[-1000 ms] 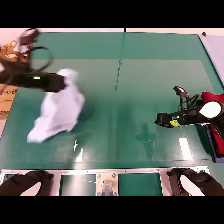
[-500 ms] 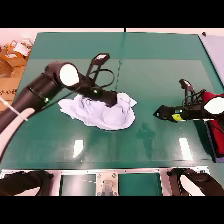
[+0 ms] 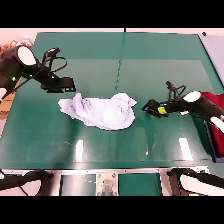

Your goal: Fold the shirts.

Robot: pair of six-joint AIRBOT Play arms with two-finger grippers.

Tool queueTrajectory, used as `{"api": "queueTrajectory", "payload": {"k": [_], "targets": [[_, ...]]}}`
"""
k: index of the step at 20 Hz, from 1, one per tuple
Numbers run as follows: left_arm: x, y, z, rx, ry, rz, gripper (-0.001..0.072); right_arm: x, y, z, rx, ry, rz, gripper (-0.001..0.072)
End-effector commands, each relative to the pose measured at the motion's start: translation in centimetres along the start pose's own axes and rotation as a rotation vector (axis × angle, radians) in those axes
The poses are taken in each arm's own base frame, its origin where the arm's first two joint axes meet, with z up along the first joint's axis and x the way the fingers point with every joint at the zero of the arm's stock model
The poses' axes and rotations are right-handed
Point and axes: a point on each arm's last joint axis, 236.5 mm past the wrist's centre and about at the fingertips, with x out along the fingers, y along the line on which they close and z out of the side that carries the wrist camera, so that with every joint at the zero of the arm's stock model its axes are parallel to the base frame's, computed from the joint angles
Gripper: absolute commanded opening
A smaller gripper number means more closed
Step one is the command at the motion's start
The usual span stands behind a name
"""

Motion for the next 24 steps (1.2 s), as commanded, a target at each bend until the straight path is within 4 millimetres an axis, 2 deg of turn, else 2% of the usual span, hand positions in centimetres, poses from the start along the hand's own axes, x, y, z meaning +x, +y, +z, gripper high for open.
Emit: {"api": "queueTrajectory", "payload": {"k": [1, 3, 5, 7, 8, 9, 10, 12, 13, 15, 16, 17, 18, 20, 21, 23, 24], "targets": [[3.1, -0.9, 0.3, -0.106, 0.004, -0.125, 0.0704, 4.6, 0.2, 2.3, 0.051, 0.008, 0.038, 0.0440], [6.7, -2.3, -1.8, -0.114, 0.094, -0.178, 0.0705, 6.2, 0.4, 3.6, 0.051, 0.022, 0.041, 0.0405], [9.7, -2.3, -4.0, -0.118, 0.185, -0.174, 0.0705, 7.4, 1.5, 4.6, 0.040, 0.027, 0.057, 0.0401], [11.2, -2.2, -4.9, -0.132, 0.225, -0.175, 0.0704, 8.5, 2.8, 5.4, 0.016, 0.028, 0.070, 0.0389], [11.3, -2.3, -4.8, -0.138, 0.225, -0.182, 0.0668, 9.0, 3.4, 5.6, 0.000, 0.032, 0.074, 0.0330], [11.2, -2.4, -4.7, -0.139, 0.219, -0.184, 0.0304, 9.3, 3.8, 5.8, -0.010, 0.034, 0.076, 0.0196], [10.9, -2.4, -4.6, -0.122, 0.211, -0.182, 0.0027, 9.5, 4.0, 5.9, -0.017, 0.033, 0.078, 0.0020], [9.6, -1.7, -4.0, -0.088, 0.199, -0.145, 0.0022, 8.7, 4.3, 7.0, -0.022, 0.014, 0.087, 0.0014], [8.3, -1.0, -3.4, -0.058, 0.185, -0.108, 0.0022, 7.6, 4.4, 7.9, -0.018, 0.000, 0.098, 0.0013], [4.4, 0.5, -1.2, 0.018, 0.103, 0.011, 0.0022, 3.9, 5.3, 10.1, -0.039, -0.055, 0.131, 0.0013], [1.8, 0.6, 0.4, 0.051, 0.036, 0.049, 0.0022, 1.2, 6.2, 11.4, -0.063, -0.100, 0.148, 0.0013], [-1.6, -0.2, 2.4, 0.083, -0.058, 0.059, 0.0022, -1.9, 7.2, 12.5, -0.094, -0.152, 0.163, 0.0013], [-5.3, -1.4, 4.2, 0.114, -0.162, 0.056, 0.0022, -5.7, 8.8, 13.6, -0.137, -0.223, 0.181, 0.0013], [-14.6, -4.5, 7.5, 0.174, -0.418, 0.036, 0.0022, -14.2, 12.8, 14.5, -0.241, -0.381, 0.225, 0.0013], [-19.3, -6.0, 8.4, 0.203, -0.542, 0.025, 0.0022, -18.6, 14.9, 14.2, -0.297, -0.466, 0.244, 0.0013], [-29.6, -9.1, 8.5, 0.274, -0.799, 0.009, 0.0022, -28.7, 19.5, 12.1, -0.425, -0.677, 0.278, 0.0013], [-34.8, -10.5, 7.8, 0.310, -0.931, 0.003, 0.0022, -33.3, 21.3, 10.5, -0.480, -0.776, 0.288, 0.0014]]}}
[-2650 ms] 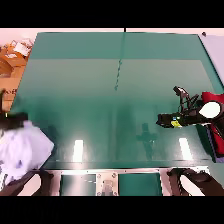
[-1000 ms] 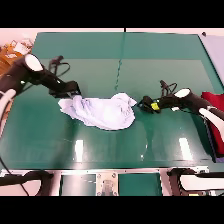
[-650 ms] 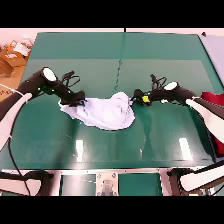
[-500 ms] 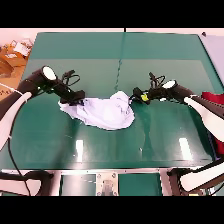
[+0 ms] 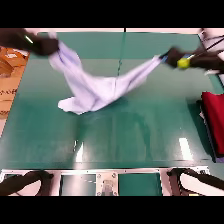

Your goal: Fold the shirts.

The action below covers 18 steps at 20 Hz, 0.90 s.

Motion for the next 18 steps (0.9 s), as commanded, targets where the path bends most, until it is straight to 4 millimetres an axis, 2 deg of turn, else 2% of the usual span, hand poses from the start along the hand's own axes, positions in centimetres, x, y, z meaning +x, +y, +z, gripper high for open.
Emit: {"api": "queueTrajectory", "payload": {"k": [1, 3, 5, 6, 8, 9, 10, 11, 13, 15, 16, 18], "targets": [[-16.1, -3.7, 9.5, 0.123, -0.463, 0.010, 0.0022, -14.1, 10.5, 5.7, -0.233, -0.320, 0.044, 0.0014], [-24.6, -5.2, 12.0, 0.157, -0.702, 0.023, 0.0022, -21.7, 15.2, 6.6, -0.344, -0.494, 0.033, 0.0014], [-31.7, -5.8, 13.4, 0.181, -0.916, 0.062, 0.0022, -27.2, 18.5, 6.1, -0.424, -0.629, 0.007, 0.0014], [-34.4, -5.8, 13.7, 0.192, -0.998, 0.087, 0.0022, -29.3, 19.8, 5.6, -0.453, -0.687, -0.010, 0.0014], [-36.3, -5.6, 14.4, 0.203, -1.075, 0.114, 0.0022, -32.0, 21.4, 4.3, -0.503, -0.752, -0.043, 0.0014], [-35.8, -5.5, 14.7, 0.202, -1.073, 0.116, 0.0022, -32.5, 21.9, 3.6, -0.519, -0.761, -0.046, 0.0014], [-34.5, -5.2, 15.0, 0.199, -1.048, 0.117, 0.0022, -32.7, 22.2, 3.2, -0.526, -0.760, -0.045, 0.0014], [-32.8, -4.8, 15.6, 0.195, -1.022, 0.119, 0.0022, -32.6, 22.3, 2.9, -0.529, -0.750, -0.044, 0.0014], [-28.0, -3.7, 16.8, 0.182, -0.954, 0.119, 0.0023, -31.5, 21.2, 2.7, -0.489, -0.713, -0.043, 0.0014], [-21.4, -3.0, 17.9, 0.153, -0.864, 0.079, 0.0023, -29.1, 18.3, 2.5, -0.428, -0.655, -0.058, 0.0015], [-17.2, -3.0, 18.1, 0.144, -0.804, 0.035, 0.0023, -27.5, 16.3, 2.2, -0.386, -0.614, -0.067, 0.0014], [-8.6, -3.7, 17.5, 0.114, -0.674, -0.088, 0.0023, -23.2, 11.0, 0.7, -0.275, -0.504, -0.095, 0.0014]]}}
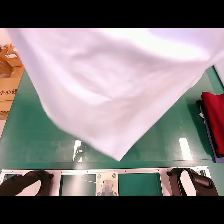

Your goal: Fold the shirts.

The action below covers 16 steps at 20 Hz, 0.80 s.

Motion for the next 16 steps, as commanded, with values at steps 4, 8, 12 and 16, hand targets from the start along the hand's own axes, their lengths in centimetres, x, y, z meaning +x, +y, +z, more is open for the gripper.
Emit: {"api": "queueTrajectory", "payload": {"k": [4, 8, 12, 16], "targets": [[15.3, -6.8, -21.6, -0.171, 0.329, -0.338, 0.0023, 5.5, -11.9, -22.1, 0.328, 0.427, -0.147, 0.0014], [17.6, -15.3, -37.4, -0.159, 0.573, -0.487, 0.0023, 3.5, -17.3, -38.7, 0.537, 0.675, -0.301, 0.0014], [14.8, -20.0, -47.8, -0.227, 0.828, -0.561, 0.0026, 0.8, -18.8, -47.0, 0.614, 0.829, -0.380, 0.0014], [12.8, -17.1, -46.8, -0.362, 0.982, -0.527, 0.0604, 1.2, -19.2, -47.3, 0.626, 0.846, -0.385, 0.0014]]}}
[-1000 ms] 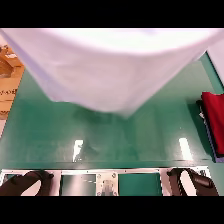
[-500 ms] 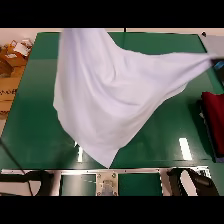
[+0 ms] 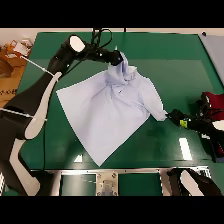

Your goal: Fold the shirts.

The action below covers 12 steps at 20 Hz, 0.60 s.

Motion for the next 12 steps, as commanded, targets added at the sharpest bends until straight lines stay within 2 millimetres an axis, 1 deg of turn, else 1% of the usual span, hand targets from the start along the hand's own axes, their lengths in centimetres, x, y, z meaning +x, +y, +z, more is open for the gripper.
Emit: {"api": "queueTrajectory", "payload": {"k": [1, 2, 3, 4, 5, 6, 7, 8, 9, 11, 12], "targets": [[-3.1, 1.1, -2.6, -0.150, 0.165, -0.036, 0.0603, 0.7, -0.9, -0.3, 0.005, 0.018, -0.018, 0.0014], [-5.3, 2.1, -2.7, -0.185, 0.194, -0.027, 0.0593, 0.6, -0.6, 0.1, -0.001, 0.009, -0.015, 0.0014], [-8.0, 3.2, -3.0, -0.222, 0.227, -0.016, 0.0383, 0.4, -0.4, 0.6, -0.005, -0.001, -0.012, 0.0014], [-10.3, 4.3, -3.5, -0.239, 0.259, -0.008, 0.0025, 0.3, -0.2, 1.0, -0.007, -0.008, -0.008, 0.0014], [-12.6, 5.2, -3.8, -0.269, 0.280, 0.004, 0.0023, 0.3, -0.1, 1.1, -0.010, -0.010, -0.008, 0.0015], [-14.4, 5.9, -4.0, -0.306, 0.292, 0.018, 0.0022, 0.3, -0.1, 1.1, -0.010, -0.010, -0.008, 0.0015], [-16.1, 6.7, -4.4, -0.328, 0.305, 0.036, 0.0021, 0.3, -0.2, 1.1, -0.014, -0.009, -0.011, 0.0038], [-17.7, 7.2, -5.1, -0.348, 0.325, 0.070, 0.0021, 0.2, -0.2, 1.3, -0.024, -0.012, -0.016, 0.0228], [-19.2, 8.0, -6.4, -0.356, 0.363, 0.121, 0.0021, -0.1, -0.3, 1.9, -0.048, -0.020, -0.030, 0.0329], [-22.0, 9.5, -9.4, -0.384, 0.423, 0.235, 0.0021, -0.7, -0.5, 3.8, -0.077, -0.036, -0.052, 0.0328], [-22.9, 9.6, -10.5, -0.417, 0.411, 0.253, 0.0021, -0.7, -0.4, 5.1, -0.065, -0.038, -0.049, 0.0328]]}}
